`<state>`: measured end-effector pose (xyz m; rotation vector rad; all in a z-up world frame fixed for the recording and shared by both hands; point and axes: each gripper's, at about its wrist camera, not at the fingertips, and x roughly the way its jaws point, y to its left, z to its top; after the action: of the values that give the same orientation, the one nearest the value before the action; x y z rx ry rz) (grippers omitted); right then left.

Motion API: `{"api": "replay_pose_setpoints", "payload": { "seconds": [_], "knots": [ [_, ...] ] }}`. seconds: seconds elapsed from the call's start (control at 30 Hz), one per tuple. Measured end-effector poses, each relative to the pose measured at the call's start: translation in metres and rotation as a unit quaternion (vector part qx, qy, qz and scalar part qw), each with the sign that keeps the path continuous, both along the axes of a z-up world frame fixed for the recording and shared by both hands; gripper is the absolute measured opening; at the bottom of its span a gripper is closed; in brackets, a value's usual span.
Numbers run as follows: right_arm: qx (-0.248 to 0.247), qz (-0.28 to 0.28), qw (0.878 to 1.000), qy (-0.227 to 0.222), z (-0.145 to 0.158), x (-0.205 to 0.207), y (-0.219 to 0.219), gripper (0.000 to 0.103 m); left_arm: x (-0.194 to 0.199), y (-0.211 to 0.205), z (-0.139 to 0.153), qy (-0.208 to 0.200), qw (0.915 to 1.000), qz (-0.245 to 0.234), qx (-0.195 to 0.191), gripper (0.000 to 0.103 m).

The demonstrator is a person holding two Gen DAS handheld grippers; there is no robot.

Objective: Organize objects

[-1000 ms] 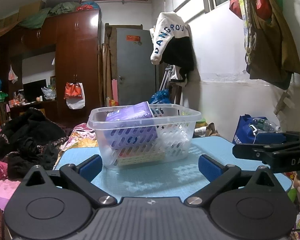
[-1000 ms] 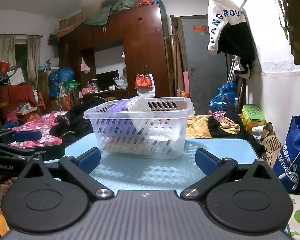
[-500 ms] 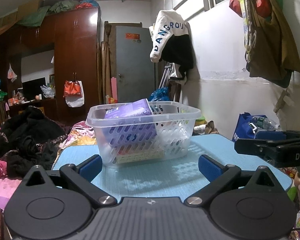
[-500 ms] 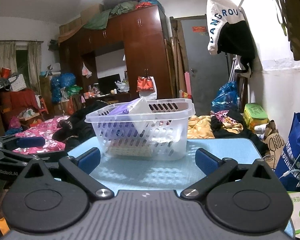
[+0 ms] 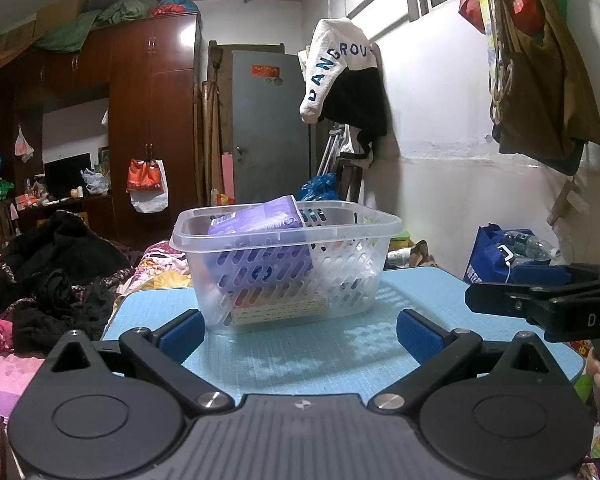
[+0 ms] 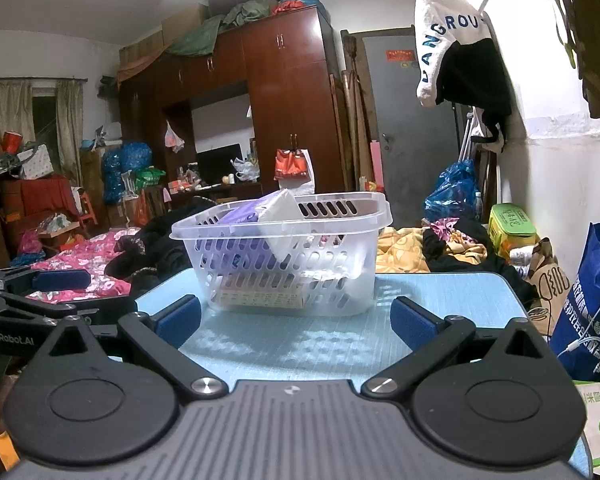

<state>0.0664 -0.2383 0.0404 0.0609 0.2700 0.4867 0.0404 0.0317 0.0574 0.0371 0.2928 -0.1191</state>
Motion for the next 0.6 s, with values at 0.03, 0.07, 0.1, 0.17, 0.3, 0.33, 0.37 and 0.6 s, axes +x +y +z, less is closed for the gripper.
{"api": "replay_pose_setpoints", "payload": {
  "seconds": [0.03, 0.07, 0.1, 0.17, 0.3, 0.33, 0.37, 0.6],
  "knots": [
    [0.0, 0.0, 1.0, 0.0, 0.0002, 0.0001, -0.0001, 0.103, 0.0002, -0.0003, -0.0002, 0.0, 1.0, 0.0, 0.0, 0.103],
    [0.0, 0.0, 1.0, 0.0, -0.0001, 0.0, 0.0001, 0.103, 0.0002, -0.0007, -0.0003, 0.0, 1.0, 0.0, 0.0, 0.103],
    [0.0, 0.0, 1.0, 0.0, 0.0, 0.0, -0.0001, 0.103, 0.0002, -0.0008, -0.0004, 0.0, 1.0, 0.0, 0.0, 0.103],
    [0.0, 0.0, 1.0, 0.0, 0.0002, 0.0001, -0.0003, 0.103, 0.0001, -0.0009, -0.0003, 0.0, 1.0, 0.0, 0.0, 0.103],
    [0.0, 0.0, 1.0, 0.0, 0.0, 0.0, 0.0, 0.103, 0.0002, -0.0009, -0.0003, 0.0, 1.0, 0.0, 0.0, 0.103],
    [0.0, -0.001, 1.0, 0.001, -0.0009, 0.0, 0.0003, 0.103, 0.0002, -0.0009, -0.0003, 0.0, 1.0, -0.001, 0.0, 0.103],
    [0.0, 0.0, 1.0, 0.001, -0.0004, 0.0003, -0.0002, 0.103, 0.0007, -0.0013, -0.0004, 0.001, 1.0, -0.001, 0.0, 0.103],
    [0.0, 0.0, 1.0, 0.001, -0.0003, 0.0004, -0.0001, 0.103, 0.0011, -0.0036, -0.0014, -0.005, 1.0, -0.007, 0.0, 0.103]
  ]
}}
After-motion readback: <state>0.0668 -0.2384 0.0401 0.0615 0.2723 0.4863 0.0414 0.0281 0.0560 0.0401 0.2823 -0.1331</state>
